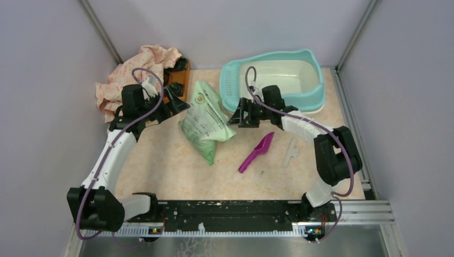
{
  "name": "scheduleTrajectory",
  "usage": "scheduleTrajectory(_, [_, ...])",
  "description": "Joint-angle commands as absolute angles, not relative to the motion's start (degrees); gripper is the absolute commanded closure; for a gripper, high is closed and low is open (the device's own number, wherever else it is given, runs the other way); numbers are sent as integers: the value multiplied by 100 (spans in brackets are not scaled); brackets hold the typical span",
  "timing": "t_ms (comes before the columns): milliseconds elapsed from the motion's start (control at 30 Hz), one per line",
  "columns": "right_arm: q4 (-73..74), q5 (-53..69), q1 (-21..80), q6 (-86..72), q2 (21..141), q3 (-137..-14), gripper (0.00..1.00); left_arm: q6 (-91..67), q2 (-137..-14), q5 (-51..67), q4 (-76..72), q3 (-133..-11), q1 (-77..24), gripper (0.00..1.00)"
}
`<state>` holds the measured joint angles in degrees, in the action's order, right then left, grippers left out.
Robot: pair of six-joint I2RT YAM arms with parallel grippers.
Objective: Fill the litter box with clean litter
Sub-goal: Open the cat litter bag at the center of the board.
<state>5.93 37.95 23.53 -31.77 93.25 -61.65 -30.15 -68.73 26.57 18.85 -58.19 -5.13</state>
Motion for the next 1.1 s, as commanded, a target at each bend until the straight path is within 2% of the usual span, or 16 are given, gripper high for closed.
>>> scheduleTrajectory(0, [-419,4424,2631,-3567,9424,-6518,19,-2943,-6666,2618,1942,-5855,-545,1])
scheduleTrajectory(233, [-1143,4576,2940,-3991,9431,-6668,20,-2963,-6639,2614,1941,-5751,-545,1])
scheduleTrajectory(433, [-1294,4629,3235,-4045,9565,-7104,31,-2982,-6567,2601,1926,-5683,-550,1])
scheduleTrajectory(667, [-42,3895,3460,-3137,9955,-8300,39,-3035,-6532,2636,1903,-5677,-556,1])
scheduleTrajectory(733, [485,3621,3488,-2843,10136,-8651,47,-3043,-6522,2624,1907,-5693,-562,1])
scheduleTrajectory(800, [982,3209,3563,-2498,10257,-8935,61,-3049,-6509,2623,1912,-5717,-569,1])
scheduleTrajectory(967, [1688,1910,3946,-1659,10218,-9233,80,-3052,-6482,2601,1920,-5722,-588,1])
scheduleTrajectory(1033, [1862,1207,4264,-1247,10137,-9274,100,-3066,-6486,2600,1920,-5722,-597,1])
scheduleTrajectory(1067, [1897,875,4399,-1134,10083,-9276,100,-3063,-6482,2588,1931,-5722,-602,1])
